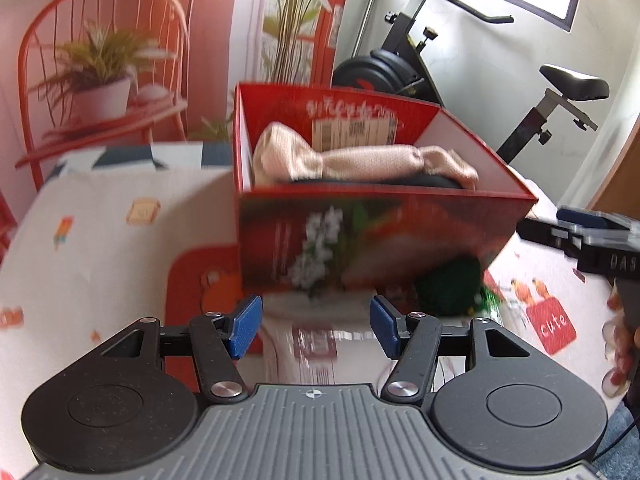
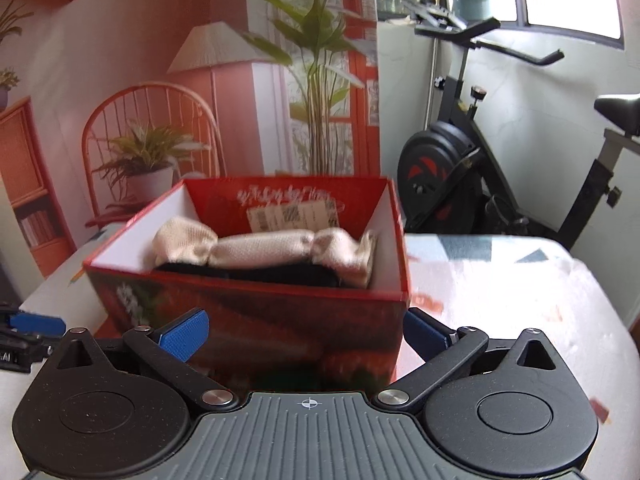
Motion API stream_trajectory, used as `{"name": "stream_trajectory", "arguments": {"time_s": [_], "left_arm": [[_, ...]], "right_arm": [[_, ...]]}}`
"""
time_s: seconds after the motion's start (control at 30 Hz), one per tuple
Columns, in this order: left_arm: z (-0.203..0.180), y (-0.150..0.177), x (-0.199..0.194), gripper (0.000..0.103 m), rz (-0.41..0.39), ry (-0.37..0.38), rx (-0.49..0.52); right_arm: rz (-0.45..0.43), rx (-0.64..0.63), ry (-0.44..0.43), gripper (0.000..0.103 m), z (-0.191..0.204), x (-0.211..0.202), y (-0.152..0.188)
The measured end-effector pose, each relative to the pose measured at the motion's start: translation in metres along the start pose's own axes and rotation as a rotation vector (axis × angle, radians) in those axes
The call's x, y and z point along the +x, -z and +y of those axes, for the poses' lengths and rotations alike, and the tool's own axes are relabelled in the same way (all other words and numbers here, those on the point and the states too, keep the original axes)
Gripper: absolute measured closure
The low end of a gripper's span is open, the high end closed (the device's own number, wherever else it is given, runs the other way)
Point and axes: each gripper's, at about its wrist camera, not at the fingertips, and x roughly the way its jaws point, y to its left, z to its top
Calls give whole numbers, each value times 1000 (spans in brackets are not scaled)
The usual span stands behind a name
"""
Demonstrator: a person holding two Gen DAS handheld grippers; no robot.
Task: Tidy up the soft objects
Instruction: 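Lower both grippers onto the white surgical-mask bag and close on it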
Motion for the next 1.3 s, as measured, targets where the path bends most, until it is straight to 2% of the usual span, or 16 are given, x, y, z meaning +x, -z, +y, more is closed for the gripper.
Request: {"name": "stream_trajectory", "arguments": {"time_s": [0.17, 0.37, 0.57, 0.73, 0.9, 1.13, 1.3], "left_arm": [[2, 24, 11, 41, 50, -24, -24], [4, 44, 20, 41, 92, -1, -64], [4, 53, 21, 41, 97, 11, -76], [5, 58, 21, 42, 103, 22, -87], [2, 63, 19, 44, 114, 44, -101], [-13, 82, 12, 44, 113, 80, -112], [-16, 93, 5, 44, 103, 77, -126]], "right_arm": [[98, -8, 6, 1, -1, 2, 43], [182, -3, 2, 1, 2, 3, 86], [212, 40, -4, 1, -4, 8, 96], [247, 66, -65, 1, -8, 17, 99], [265, 114, -115, 0, -7, 21, 104], [235, 107, -127, 0, 2, 12, 114], [203, 102, -113, 0, 2, -1, 126]]}}
